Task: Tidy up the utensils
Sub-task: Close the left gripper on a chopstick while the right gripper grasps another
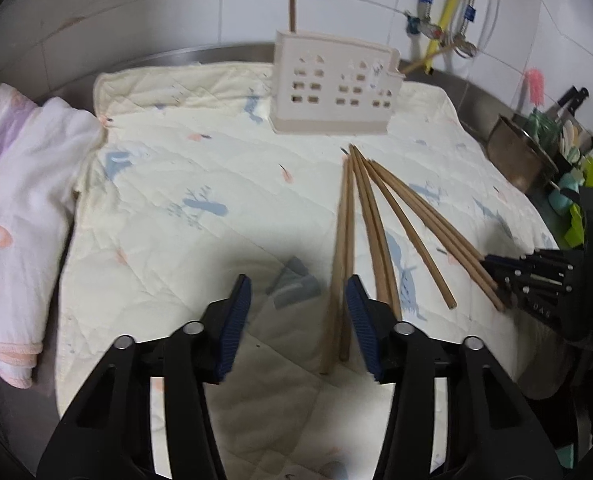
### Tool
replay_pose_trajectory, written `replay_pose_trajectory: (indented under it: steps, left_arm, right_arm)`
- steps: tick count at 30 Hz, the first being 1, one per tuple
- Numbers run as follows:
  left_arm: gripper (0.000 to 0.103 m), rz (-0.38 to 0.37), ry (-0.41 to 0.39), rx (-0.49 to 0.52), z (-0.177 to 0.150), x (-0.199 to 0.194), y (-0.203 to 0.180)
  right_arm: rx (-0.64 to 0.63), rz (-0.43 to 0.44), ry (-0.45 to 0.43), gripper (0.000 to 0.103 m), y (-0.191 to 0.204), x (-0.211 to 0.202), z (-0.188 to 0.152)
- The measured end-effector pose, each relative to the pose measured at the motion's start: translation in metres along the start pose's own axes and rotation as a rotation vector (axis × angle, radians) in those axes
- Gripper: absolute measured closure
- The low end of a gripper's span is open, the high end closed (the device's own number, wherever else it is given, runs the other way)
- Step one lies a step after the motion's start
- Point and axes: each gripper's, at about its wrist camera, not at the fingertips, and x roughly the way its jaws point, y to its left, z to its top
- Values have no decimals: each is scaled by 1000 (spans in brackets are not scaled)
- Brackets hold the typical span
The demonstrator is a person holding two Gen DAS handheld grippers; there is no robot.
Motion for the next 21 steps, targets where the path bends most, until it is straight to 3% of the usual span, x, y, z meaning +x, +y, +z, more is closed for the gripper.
replay_pose_trajectory:
  steps: [5, 8, 12, 21]
  left_arm:
    - [80, -31, 63, 35, -4, 23, -9]
    - [88, -32, 93, 61, -6, 35, -15]
    - [94, -36, 116, 81, -6, 45, -20]
    - [94, -29, 133, 69, -7, 51, -19]
  right_arm:
    - [18, 0, -7, 96, -4, -3, -2]
    - [23, -3, -7, 96, -6, -5, -4]
    - [35, -9, -10, 96, -11, -7, -8]
    - [43, -9, -12, 96, -15, -9, -11]
